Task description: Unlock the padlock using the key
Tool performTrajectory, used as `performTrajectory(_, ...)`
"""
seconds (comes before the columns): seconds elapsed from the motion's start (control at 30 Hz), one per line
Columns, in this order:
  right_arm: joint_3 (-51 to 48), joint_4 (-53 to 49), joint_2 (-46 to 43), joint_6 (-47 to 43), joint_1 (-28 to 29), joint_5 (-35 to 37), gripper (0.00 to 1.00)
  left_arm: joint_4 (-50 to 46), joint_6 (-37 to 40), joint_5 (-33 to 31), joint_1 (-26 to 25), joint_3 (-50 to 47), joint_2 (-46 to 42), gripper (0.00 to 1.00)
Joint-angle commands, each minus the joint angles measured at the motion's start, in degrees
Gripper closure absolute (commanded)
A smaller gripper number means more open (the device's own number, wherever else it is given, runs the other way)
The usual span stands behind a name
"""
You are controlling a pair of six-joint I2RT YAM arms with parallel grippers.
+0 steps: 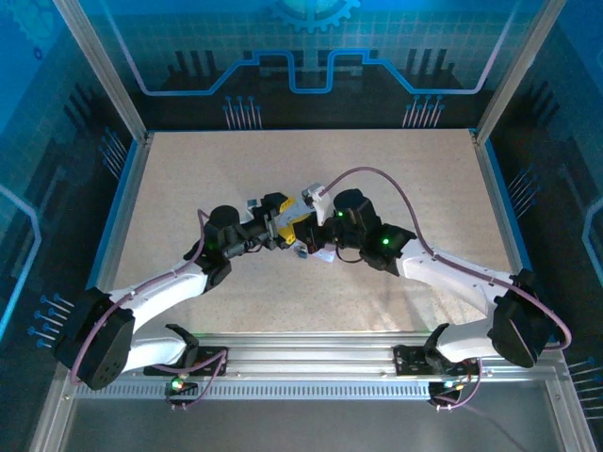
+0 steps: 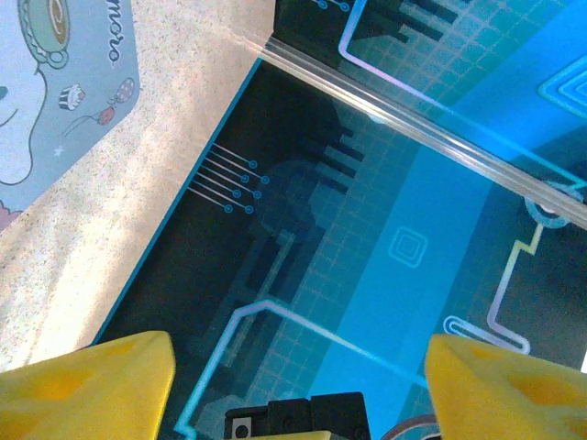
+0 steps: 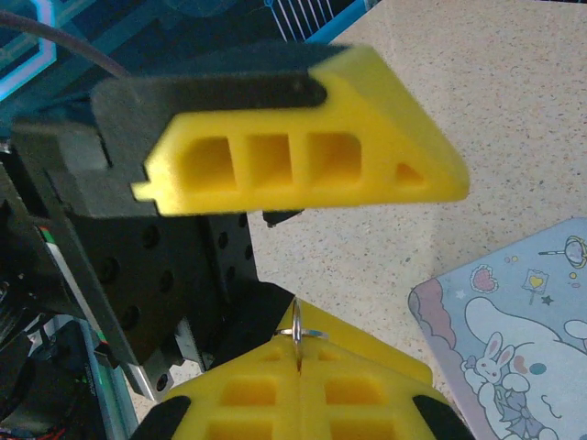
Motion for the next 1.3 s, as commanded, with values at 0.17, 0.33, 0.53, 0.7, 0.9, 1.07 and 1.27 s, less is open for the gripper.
performTrajectory(0.17, 0.85, 1.66, -0.15, 0.55, 0.86, 0.14, 1.0, 1.24, -1.15, -2.42, -0.47, -2.21, -1.91, 0.52)
performTrajectory(0.33, 0.61, 1.56, -0.34, 0.69, 0.88, 0.32, 1.0, 1.21, -1.26, -2.73, -0.51, -2.48, -2.08, 0.71)
performTrajectory(0.53, 0.46, 1.66, -0.92, 0.74, 0.89, 0.73, 1.0, 0.55, -1.11, -2.98, -0.56, -2.48, -2.1, 0.79)
performTrajectory(0.7, 0.18, 1.67, -1.26, 0.78, 0.81, 1.0, 1.0, 0.24, -1.0, -3.06, -0.55, -2.47, -2.09, 0.85)
performTrajectory(0.9, -0.22, 1.82, -2.03, 1.04, 0.72, 1.52, 1.0, -0.46, -0.29, -3.3, -0.47, -2.48, -2.17, 0.91)
performTrajectory(1.07, -1.71, 3.04, -3.36, 2.76, -0.88, -0.79, 0.94, -4.01, 4.88, -4.17, -0.56, -1.72, -3.36, 1.0)
performTrajectory(1.27, -5.71, 6.2, -6.6, 5.96, -4.11, -6.93, 0.73, -13.09, 19.81, -7.09, -0.43, 2.37, -6.7, 1.0)
